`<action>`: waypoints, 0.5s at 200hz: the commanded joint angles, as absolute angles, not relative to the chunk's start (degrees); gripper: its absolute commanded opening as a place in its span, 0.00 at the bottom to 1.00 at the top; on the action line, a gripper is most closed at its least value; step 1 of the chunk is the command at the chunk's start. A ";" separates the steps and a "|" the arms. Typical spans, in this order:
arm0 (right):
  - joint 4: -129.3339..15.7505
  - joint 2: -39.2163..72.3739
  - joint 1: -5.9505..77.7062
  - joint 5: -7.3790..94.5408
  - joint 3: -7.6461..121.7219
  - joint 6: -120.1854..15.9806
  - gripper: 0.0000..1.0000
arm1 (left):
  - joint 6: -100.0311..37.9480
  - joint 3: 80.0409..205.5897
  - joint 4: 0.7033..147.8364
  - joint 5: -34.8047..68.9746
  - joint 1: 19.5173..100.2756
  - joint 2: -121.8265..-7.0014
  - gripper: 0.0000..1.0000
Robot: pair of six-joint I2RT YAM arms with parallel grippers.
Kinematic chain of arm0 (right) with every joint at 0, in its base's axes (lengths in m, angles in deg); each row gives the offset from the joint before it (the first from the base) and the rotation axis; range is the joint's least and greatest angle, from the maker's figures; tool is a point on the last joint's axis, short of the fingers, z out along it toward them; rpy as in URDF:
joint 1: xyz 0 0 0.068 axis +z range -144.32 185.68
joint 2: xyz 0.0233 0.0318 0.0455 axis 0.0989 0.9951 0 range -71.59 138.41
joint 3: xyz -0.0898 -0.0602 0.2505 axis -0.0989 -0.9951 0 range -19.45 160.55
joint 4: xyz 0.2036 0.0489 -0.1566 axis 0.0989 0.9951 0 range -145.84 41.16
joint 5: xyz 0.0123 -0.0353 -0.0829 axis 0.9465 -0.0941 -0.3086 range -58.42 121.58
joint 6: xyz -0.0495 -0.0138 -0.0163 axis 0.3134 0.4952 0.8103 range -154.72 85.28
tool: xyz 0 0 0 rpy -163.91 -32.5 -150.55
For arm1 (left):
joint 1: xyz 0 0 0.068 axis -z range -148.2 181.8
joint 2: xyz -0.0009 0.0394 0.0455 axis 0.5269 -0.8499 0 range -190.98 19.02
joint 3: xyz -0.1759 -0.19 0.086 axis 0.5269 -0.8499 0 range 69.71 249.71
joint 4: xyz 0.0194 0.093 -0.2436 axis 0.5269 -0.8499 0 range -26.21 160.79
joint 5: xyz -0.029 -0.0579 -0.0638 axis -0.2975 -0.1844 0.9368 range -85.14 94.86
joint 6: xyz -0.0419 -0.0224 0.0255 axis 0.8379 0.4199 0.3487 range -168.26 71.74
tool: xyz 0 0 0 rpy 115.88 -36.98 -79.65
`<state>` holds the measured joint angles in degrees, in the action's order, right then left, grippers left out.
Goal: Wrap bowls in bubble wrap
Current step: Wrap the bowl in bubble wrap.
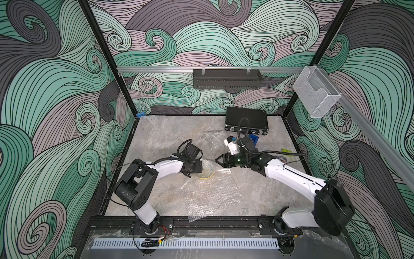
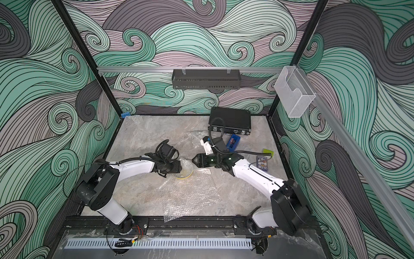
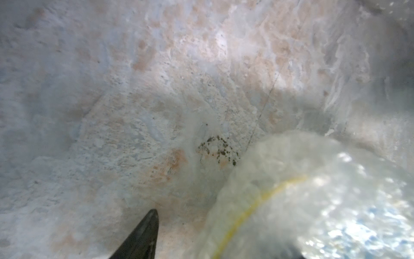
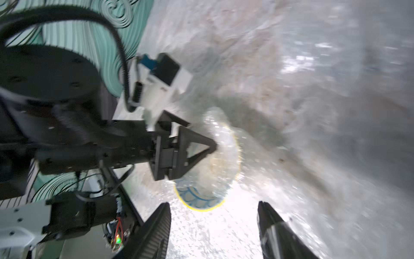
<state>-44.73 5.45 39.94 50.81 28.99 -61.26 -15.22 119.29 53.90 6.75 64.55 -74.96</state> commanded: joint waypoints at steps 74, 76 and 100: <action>-33.68 -3.08 36.45 47.72 9.58 -67.02 0.62 | -15.39 119.64 52.58 5.29 64.23 -76.30 0.63; -33.75 -3.00 36.51 47.86 9.43 -66.99 0.62 | -15.39 119.66 52.59 5.29 64.23 -76.38 0.63; -37.72 -0.89 36.52 51.32 8.30 -67.51 0.58 | -15.48 119.47 52.76 5.30 64.23 -76.35 0.62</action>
